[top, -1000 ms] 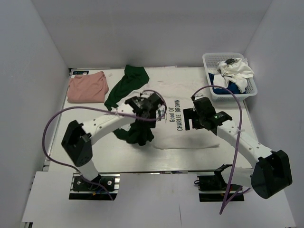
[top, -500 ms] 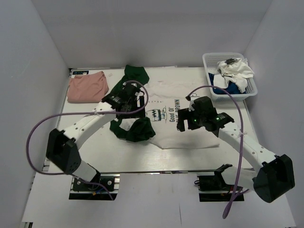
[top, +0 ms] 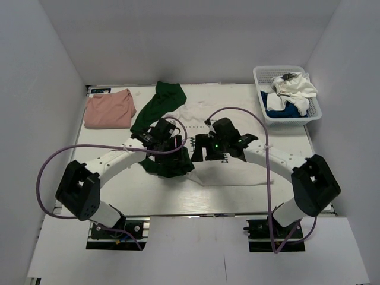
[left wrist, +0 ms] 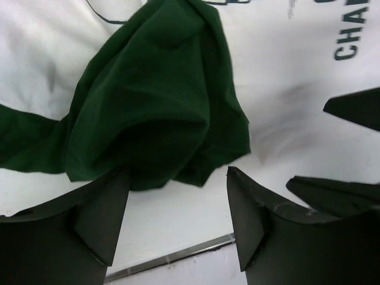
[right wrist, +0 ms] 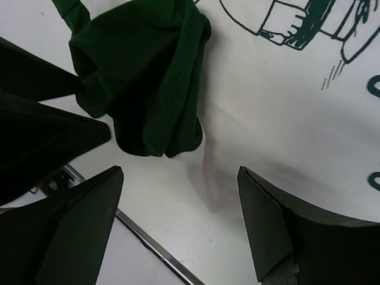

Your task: Fold and stack the t-shirts

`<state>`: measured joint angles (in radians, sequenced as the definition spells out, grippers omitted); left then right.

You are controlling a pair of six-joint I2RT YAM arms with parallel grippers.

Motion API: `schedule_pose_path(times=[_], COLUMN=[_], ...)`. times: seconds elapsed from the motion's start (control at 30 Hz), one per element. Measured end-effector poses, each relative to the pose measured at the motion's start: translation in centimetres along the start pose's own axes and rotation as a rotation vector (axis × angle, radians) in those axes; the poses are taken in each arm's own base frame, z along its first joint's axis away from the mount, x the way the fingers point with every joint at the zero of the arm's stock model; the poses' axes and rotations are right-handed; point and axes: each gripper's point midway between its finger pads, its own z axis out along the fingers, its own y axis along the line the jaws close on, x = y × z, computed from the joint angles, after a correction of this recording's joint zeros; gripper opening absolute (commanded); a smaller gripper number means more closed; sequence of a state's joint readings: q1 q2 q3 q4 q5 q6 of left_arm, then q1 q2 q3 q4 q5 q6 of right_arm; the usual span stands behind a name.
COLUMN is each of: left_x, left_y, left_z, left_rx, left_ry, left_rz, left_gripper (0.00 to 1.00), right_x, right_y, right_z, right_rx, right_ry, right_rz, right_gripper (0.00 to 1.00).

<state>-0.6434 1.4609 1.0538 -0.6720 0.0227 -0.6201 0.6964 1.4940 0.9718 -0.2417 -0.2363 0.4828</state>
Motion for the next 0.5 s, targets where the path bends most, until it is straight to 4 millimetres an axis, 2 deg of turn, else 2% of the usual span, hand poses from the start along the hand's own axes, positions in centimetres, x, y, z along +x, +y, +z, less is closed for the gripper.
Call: schedule_pose_path(times=[0.1,0.23,0.27,0.33,0.37,0.4,0.43,0.5], left_x=[0.2,0.3,0.3,0.4,0.3,0.3,0.2,0.0], left_y=[0.3,1.0,1.1,1.4,1.5,1.6,1.6,1.6], left_z=[1.2,2.3,2.5,2.8,2.9,2.9,2.8,2.6], left_rx=[-0.016,-0.046,-0.055,-0.069,-0.072,-0.077,-0.079,-0.081], left_ry=[0.020,0.035,0.039,0.045,0.045,0.044,0.041,0.029], left_rz=[0.001,-0.001,-0.001,-0.002,-0.002,-0.002,-0.003,-0.003], left_gripper=[0.68,0.51,0.44,0.36,0.29,0.25,0.23,0.09], right_x=[-0.3,-0.3,-0.2,-0.1,0.0,0.0,0.0,0.2], right_y=[0.6,1.6,1.8,2.3,2.5,2.6,2.6,2.7], right_z=[1.2,2.5,2.9,3.6,4.1,4.4,4.8,5.5], right_rx=[-0.014,-0.033,-0.036,-0.043,-0.044,-0.042,-0.038,-0.031], right_ry=[0.003,0.019,0.026,0.042,0.051,0.058,0.065,0.080], right_rz=[0.059,0.108,0.113,0.121,0.125,0.126,0.126,0.130], right_gripper=[0.77,0.71,0.64,0.63,0.59,0.52,0.52,0.46])
